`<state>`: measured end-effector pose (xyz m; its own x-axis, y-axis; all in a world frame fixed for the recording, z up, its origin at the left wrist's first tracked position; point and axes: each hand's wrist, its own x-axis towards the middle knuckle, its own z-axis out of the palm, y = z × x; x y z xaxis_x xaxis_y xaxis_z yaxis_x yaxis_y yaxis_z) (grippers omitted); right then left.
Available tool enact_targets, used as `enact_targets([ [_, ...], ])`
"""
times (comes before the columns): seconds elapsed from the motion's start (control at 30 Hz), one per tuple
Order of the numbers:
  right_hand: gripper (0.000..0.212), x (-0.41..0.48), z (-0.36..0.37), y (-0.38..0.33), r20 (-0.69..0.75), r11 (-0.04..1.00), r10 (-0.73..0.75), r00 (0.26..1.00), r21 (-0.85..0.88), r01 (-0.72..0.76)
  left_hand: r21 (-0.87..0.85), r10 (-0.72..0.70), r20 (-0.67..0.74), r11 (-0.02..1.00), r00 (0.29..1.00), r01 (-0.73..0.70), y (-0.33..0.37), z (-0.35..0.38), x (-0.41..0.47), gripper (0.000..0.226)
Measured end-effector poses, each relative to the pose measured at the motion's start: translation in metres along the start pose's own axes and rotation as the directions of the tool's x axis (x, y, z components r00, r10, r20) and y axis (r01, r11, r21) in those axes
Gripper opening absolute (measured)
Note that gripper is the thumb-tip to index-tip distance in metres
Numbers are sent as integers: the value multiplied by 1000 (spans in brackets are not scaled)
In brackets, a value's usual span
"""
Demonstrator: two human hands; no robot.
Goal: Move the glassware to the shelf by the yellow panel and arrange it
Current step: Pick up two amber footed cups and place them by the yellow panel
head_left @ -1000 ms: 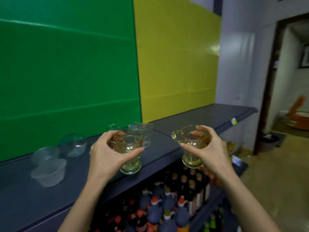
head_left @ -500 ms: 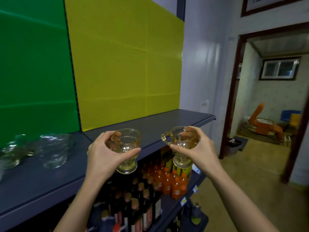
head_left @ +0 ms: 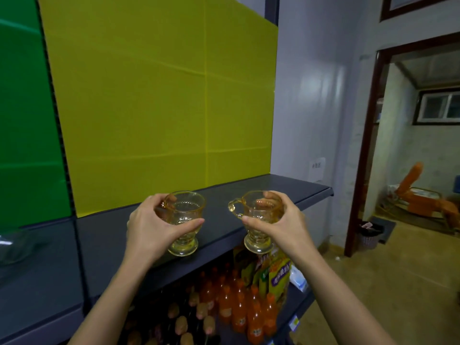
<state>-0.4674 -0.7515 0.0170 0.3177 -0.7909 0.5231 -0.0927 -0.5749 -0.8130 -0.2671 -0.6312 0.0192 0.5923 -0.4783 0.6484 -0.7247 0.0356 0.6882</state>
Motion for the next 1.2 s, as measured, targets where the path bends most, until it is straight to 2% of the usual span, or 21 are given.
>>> enact_targets([
  [0.17, 70, 66, 13, 27, 106, 999, -41, 994, 38, 37, 86, -25, -36, 996, 999, 28, -10, 38, 37, 67],
  [0.33, 71, 115, 29, 56, 171, 991, -71, 983, 128, 49, 149, -75, -87, 985, 993, 88, -19, 61, 56, 83],
  [0.53, 75, 156, 60, 85, 307, 973, -65, 949, 232, -9, 218, -173, -150, 954, 973, 204, -35, 76, 66, 70],
  [0.87, 70, 196, 95, 114, 544, 944, -162, 823, 329, -32, 223, -288, -276, 909, 917, 352, -38, 101, 64, 65],
  [1.2, 69, 205, 116, 127, 663, 917, -199, 722, 386, -103, 285, -321, -269, 874, 908, 394, -38, 107, 61, 66],
])
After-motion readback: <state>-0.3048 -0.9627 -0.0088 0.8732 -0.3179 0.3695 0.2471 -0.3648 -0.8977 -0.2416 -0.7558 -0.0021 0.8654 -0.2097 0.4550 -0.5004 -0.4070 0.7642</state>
